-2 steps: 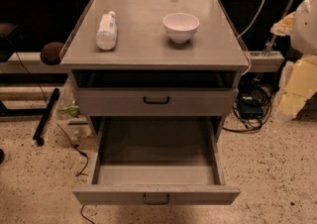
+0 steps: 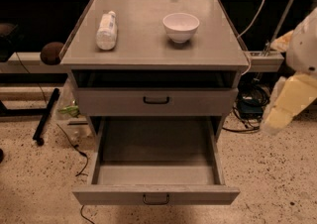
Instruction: Close middle drawer
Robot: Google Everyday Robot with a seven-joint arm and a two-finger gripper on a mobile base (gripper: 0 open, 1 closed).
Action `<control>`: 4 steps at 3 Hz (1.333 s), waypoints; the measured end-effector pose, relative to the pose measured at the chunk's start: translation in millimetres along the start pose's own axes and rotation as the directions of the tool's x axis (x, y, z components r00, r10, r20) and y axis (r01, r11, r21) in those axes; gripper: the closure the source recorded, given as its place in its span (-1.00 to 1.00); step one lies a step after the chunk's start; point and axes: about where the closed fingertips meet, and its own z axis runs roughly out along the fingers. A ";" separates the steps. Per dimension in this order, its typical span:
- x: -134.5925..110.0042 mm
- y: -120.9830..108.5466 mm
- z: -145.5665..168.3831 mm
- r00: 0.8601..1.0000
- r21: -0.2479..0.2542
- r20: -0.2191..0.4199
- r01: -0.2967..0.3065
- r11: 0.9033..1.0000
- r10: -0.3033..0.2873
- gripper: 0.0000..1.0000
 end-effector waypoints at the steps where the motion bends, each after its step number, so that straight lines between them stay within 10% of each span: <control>1: 5.4 19.8 39.5 0.989 -0.015 0.064 -0.131 0.991 0.132 -1.00; 3: 2.6 108.7 150.2 0.908 -0.170 0.253 -0.299 0.939 0.335 -1.00; 4: 3.0 130.7 176.0 0.892 -0.180 0.270 -0.322 0.930 0.361 -1.00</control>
Offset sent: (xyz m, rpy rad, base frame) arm -0.0112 0.0569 -0.2253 0.5134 -0.0419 -0.3704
